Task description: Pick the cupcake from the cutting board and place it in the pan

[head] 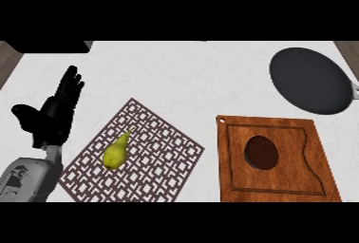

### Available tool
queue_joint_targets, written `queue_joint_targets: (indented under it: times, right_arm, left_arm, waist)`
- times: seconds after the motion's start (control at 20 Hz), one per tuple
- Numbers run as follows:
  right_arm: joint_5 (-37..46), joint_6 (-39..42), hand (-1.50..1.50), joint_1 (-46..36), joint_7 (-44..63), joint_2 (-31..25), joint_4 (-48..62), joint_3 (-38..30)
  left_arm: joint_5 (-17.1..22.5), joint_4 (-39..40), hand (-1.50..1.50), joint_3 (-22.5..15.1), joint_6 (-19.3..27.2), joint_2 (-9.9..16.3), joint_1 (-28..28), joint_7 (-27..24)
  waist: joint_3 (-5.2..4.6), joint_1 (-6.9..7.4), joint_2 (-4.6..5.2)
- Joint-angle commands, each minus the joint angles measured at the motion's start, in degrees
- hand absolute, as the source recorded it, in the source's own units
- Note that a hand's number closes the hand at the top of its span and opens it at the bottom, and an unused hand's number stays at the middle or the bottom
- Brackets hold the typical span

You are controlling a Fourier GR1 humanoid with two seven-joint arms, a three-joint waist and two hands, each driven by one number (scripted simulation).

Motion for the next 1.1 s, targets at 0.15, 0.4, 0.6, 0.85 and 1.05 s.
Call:
queue_joint_targets:
  times: [0.15, 0.4, 0.6, 0.85, 1.05]
  right_arm:
    - [1.04, 2.74, -1.5, -7.6, 9.15, 5.11, -3.12, 6.14]
    - [-2.41, 3.68, -1.5, -14.67, 17.15, 8.05, -5.33, 13.24]
    - [5.77, 4.86, -1.5, -11.03, 18.86, 11.87, -8.0, 15.82]
    - [4.0, 6.72, -1.5, -15.94, 30.06, 13.74, -8.73, 16.33]
    - [13.88, 6.91, -1.5, -16.87, 25.59, 18.93, -1.61, 19.35]
  left_arm:
    - [-0.62, 2.18, 0.0, 3.01, -4.48, -0.23, 1.39, -3.35]
    - [-1.39, -3.17, 0.0, 2.54, -2.8, -1.11, 2.1, 0.8]
    - [-2.13, -1.59, 0.0, 4.41, -3.75, -1.51, 0.72, 2.28]
    - [-3.98, 1.69, 0.0, 5.02, -3.87, -3.03, -1.85, 2.14]
    - [-4.33, -1.77, 0.0, 5.73, -5.71, -3.87, 4.25, -1.03]
  waist:
    - [0.07, 0.36, 0.05]
    - [0.06, 0.81, 0.0]
    - [0.09, 0.2, -0.03]
    - [0.06, 0.02, -0.01]
    - [0.08, 0.49, 0.01]
